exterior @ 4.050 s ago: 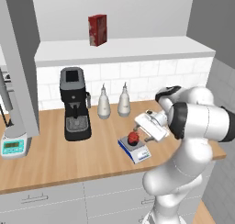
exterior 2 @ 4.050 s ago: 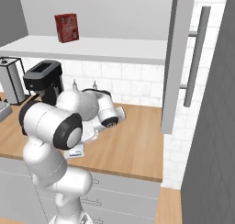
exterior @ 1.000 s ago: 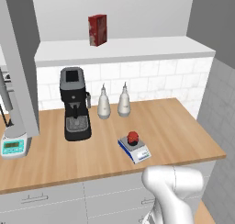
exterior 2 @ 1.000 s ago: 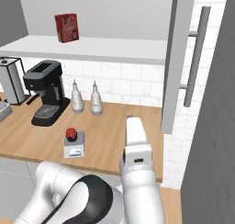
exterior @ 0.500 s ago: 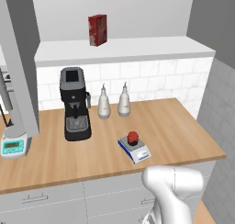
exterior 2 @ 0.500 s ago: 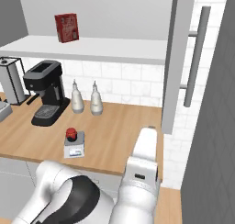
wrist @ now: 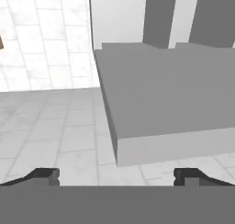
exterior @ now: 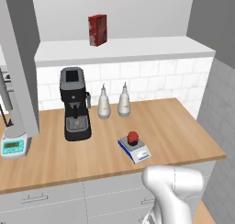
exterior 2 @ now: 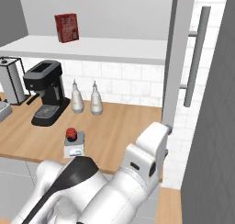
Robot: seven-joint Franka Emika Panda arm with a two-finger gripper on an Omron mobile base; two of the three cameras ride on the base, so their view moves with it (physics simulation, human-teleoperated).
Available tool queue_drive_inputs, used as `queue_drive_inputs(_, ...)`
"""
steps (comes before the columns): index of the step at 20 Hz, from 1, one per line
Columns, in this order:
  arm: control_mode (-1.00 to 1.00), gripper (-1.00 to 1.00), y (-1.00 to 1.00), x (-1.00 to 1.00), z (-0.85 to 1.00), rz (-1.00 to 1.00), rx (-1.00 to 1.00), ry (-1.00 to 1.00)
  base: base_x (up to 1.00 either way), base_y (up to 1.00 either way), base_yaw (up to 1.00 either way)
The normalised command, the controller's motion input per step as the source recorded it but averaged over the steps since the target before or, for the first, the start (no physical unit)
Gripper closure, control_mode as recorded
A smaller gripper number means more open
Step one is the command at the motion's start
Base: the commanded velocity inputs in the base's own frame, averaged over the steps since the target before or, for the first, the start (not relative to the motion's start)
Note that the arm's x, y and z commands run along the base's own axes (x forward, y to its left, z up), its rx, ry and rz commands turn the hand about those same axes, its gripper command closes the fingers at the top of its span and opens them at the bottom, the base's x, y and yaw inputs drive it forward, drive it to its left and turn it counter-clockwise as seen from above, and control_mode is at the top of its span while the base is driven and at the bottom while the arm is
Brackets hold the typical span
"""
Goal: Pick the jam and place it on the digital scale for weighing, and close the cabinet.
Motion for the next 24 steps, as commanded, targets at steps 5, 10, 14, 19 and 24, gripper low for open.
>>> queue_drive_inputs(5,-1.0,-1.0,-0.35,-0.09,0.0,-0.01,0.06,-0.04,0.0,0.0,0.0)
queue_drive_inputs(10,-1.0,-1.0,-0.32,0.03,0.0,0.05,0.03,-0.02,0.0,0.0,0.0)
queue_drive_inputs(14,-1.0,-1.0,-0.24,0.21,0.0,0.08,0.0,0.0,0.0,0.0,0.0)
queue_drive_inputs(19,-1.0,-1.0,-0.07,0.13,0.0,0.08,0.0,0.0,0.0,0.0,0.0)
queue_drive_inputs(24,-1.0,-1.0,0.0,0.24,0.0,0.03,0.0,0.0,0.0,0.0,0.0)
